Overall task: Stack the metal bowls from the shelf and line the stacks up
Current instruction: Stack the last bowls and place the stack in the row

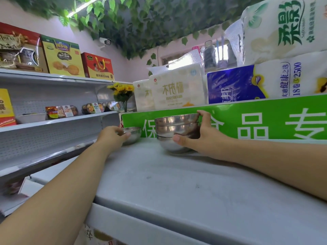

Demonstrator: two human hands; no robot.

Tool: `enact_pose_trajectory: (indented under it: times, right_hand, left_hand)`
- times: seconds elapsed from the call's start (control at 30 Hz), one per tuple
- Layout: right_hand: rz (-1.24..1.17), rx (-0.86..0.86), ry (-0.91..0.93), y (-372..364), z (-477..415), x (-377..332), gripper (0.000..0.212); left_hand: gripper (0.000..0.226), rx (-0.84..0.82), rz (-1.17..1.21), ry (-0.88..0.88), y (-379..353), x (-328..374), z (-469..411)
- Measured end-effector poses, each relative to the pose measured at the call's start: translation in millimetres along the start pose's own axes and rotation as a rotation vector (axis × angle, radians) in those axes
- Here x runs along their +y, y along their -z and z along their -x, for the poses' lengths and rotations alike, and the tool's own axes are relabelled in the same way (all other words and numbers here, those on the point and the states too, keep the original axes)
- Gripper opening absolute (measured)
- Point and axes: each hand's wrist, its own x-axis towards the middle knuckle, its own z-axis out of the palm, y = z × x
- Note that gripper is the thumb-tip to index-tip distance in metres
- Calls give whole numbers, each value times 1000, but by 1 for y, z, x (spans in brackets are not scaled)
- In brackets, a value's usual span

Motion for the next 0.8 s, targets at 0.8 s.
enact_pose_trajectory:
  times: [0.8]
  right_hand:
    - [66,18,9,0,1,1,135]
  left_hand:
    - [32,-88,791,-307,16,61,50]
